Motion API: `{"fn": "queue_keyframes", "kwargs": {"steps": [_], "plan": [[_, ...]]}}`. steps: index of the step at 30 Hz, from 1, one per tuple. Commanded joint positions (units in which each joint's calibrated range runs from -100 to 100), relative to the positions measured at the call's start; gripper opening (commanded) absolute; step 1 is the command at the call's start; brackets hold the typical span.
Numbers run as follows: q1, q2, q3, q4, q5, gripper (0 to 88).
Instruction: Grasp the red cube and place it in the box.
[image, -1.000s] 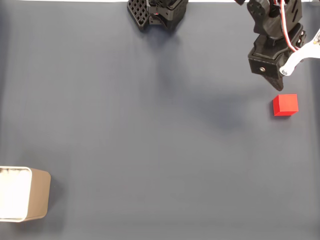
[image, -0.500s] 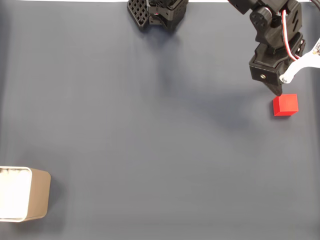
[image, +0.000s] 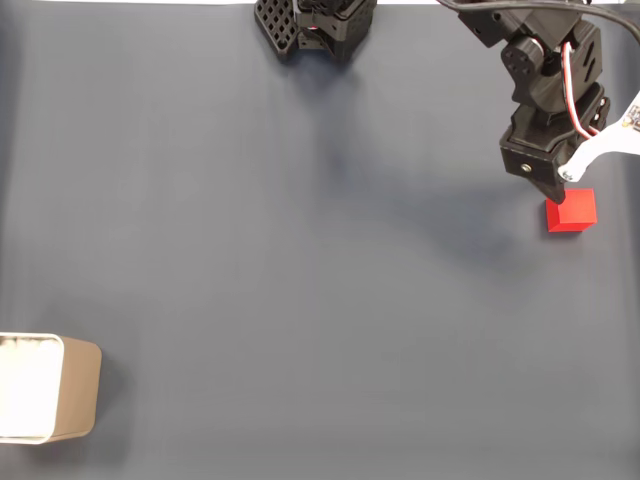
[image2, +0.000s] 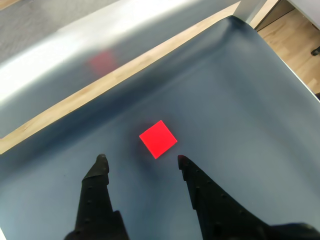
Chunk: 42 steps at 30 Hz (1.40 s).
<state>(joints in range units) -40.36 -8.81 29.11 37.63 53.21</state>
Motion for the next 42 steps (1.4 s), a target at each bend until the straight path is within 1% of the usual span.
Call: {"fn": "queue_keyframes", "kwargs": {"steps": [1, 30, 42], "plan": [[-0.3, 0.1, -0.3, -1.9, -0.7, 33.1], [-0.8, 6.6, 2.7, -9.8, -1.1, 33.8], [-0.8, 9.1, 2.7, -12.2, -0.2, 33.8]]}}
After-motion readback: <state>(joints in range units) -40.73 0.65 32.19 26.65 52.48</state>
